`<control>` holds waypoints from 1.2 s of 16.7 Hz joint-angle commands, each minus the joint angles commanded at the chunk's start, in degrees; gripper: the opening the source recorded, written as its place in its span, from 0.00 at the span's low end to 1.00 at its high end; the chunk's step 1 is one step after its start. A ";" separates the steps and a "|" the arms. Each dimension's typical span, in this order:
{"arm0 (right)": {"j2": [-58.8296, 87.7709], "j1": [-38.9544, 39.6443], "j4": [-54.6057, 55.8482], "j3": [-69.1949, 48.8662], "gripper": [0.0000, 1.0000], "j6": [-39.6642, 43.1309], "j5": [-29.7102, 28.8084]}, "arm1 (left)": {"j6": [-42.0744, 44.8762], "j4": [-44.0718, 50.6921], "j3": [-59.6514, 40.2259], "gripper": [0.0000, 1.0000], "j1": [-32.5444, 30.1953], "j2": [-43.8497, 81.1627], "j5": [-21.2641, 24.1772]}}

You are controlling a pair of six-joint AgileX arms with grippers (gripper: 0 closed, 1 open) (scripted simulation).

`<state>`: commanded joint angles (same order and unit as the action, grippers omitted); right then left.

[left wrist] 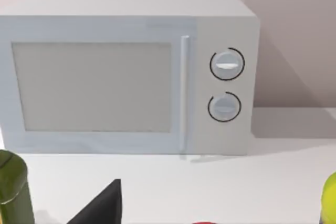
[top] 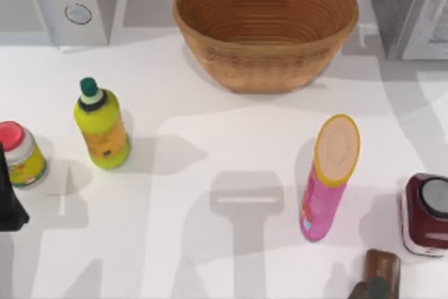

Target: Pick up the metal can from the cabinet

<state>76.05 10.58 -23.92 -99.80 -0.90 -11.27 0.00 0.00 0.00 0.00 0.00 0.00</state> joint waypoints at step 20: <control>6.37 6.26 9.19 2.11 1.00 0.07 -6.89 | 0.00 0.00 0.00 1.00 0.00 0.00 0.00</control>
<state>82.41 16.84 -14.73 -97.70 -0.83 -18.16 0.00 0.00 0.00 0.00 0.00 0.00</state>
